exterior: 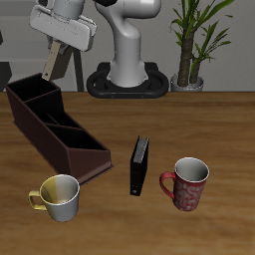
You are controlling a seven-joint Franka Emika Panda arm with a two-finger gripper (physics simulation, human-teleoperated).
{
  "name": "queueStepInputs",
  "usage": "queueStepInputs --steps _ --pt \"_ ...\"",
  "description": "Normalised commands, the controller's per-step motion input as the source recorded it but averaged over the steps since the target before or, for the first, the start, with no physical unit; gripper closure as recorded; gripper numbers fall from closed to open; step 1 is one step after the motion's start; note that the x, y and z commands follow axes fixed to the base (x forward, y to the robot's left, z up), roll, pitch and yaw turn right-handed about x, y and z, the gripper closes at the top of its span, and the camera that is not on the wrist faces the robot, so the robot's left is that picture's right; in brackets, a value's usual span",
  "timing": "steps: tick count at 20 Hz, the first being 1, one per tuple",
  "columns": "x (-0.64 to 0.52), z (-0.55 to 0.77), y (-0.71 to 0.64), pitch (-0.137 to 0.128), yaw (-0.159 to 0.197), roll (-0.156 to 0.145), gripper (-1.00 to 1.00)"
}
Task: Place the yellow book into the right desk caddy's right compartment
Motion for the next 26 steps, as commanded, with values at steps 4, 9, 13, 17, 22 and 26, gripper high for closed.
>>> queueStepInputs --steps 4,9,13,17,22,26 --pt "-0.03 -0.11 -0.42 0.022 0.021 -0.087 1.0" --pt "0.03 -0.13 -0.22 0.023 0.019 -0.053 1.0" --pt "0.0 -0.16 -0.05 0.006 0.047 -0.044 1.0" --pt "-0.09 -0.22 -0.11 -0.006 0.017 -0.039 1.0" --pt "-0.06 -0.23 -0.14 0.026 -0.011 -0.025 1.0" --pt "0.02 -0.18 -0.15 0.035 -0.042 -0.019 1.0"
